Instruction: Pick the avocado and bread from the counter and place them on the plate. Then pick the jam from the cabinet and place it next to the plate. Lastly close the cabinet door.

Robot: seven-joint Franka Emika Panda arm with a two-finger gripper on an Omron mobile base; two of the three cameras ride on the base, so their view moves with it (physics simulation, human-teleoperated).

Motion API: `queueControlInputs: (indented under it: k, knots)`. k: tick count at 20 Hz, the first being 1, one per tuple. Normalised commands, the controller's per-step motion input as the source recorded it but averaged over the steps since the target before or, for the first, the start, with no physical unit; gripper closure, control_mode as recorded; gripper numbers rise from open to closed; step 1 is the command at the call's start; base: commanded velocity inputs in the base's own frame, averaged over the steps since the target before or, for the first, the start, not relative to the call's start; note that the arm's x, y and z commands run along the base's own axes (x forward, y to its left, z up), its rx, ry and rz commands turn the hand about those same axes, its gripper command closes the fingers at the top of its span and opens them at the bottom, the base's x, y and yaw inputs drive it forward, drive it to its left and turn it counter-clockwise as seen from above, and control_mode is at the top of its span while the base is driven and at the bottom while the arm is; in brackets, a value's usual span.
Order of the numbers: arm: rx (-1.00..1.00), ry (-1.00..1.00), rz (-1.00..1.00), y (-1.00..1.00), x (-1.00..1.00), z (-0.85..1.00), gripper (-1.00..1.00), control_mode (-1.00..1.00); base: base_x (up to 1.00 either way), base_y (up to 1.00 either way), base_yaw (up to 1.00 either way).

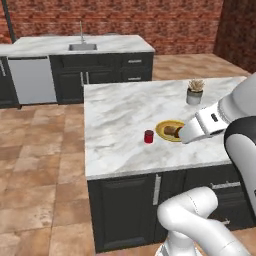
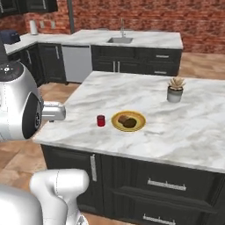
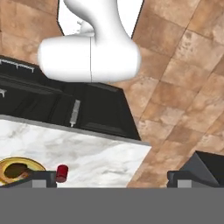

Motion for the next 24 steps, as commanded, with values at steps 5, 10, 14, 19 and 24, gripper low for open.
queueControlInputs:
  k: [5, 10, 14, 19, 24]
  knots:
    - [0.0, 0.0, 0.0, 0.0, 0.0, 0.0, -1.0, 1.0, 0.0, 0.05, 0.45]
    - [0.0, 0.0, 0.0, 0.0, 0.0, 0.0, -1.0, 1.0, 0.0, 0.04, 0.44]
    - [0.0, 0.0, 0.0, 0.0, 0.0, 0.0, -1.0, 1.0, 0.0, 0.03, 0.41]
    - [0.0, 0.0, 0.0, 0.0, 0.0, 0.0, -1.0, 1.0, 0.11, 0.03, 0.4]
    - [0.0, 0.0, 0.0, 0.0, 0.0, 0.0, -1.0, 1.0, 0.11, 0.0, 0.4]
